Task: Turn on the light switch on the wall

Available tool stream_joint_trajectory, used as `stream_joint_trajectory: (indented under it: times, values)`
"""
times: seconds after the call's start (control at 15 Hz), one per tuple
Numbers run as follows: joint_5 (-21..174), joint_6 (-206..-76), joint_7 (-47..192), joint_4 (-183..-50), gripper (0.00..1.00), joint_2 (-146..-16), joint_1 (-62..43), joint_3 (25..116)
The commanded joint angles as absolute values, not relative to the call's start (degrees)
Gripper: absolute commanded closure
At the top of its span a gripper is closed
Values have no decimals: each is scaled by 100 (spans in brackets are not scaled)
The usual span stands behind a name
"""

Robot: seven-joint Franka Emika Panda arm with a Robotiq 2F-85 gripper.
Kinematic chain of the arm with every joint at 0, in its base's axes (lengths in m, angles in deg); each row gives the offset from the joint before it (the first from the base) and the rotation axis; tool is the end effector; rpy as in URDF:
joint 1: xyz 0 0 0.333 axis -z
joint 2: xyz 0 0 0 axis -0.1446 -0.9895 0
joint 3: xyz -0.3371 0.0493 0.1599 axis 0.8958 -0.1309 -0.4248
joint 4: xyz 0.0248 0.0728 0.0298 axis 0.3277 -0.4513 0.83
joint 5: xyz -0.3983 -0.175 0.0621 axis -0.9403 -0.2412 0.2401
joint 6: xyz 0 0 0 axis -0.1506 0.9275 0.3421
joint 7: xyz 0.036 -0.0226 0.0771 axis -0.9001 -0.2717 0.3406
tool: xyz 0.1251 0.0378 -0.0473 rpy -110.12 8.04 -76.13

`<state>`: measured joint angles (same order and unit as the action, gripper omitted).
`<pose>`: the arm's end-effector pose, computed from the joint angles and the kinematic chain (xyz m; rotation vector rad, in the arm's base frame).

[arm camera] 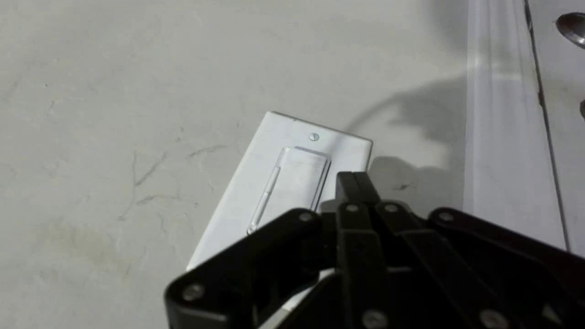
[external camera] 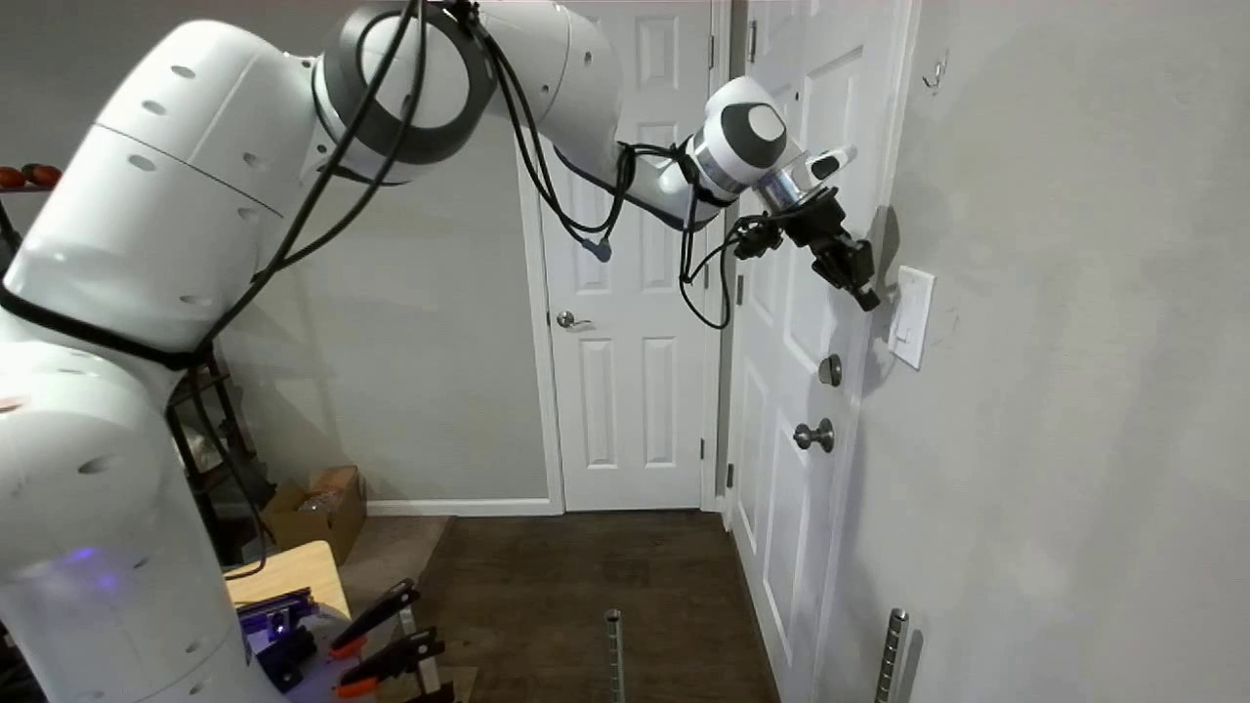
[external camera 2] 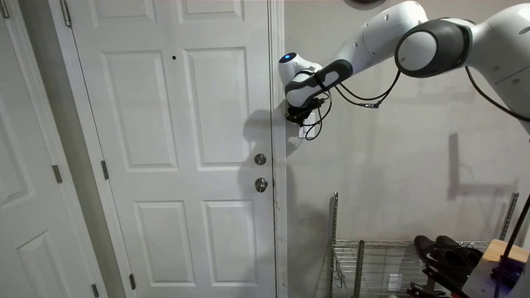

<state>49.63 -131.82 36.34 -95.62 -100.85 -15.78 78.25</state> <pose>0.8510 -0.0481 0.4520 2.5359 -0.6356 0.6490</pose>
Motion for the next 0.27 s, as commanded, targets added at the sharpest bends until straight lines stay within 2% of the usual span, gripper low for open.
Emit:
stream_joint_trajectory:
  times: [0.0,0.2]
  values:
    - [5258,-13065,3428,-9378,100,-10165,-1552,7888]
    - [5228,-13166,3375,-9386,98,-10156,-1566,7937]
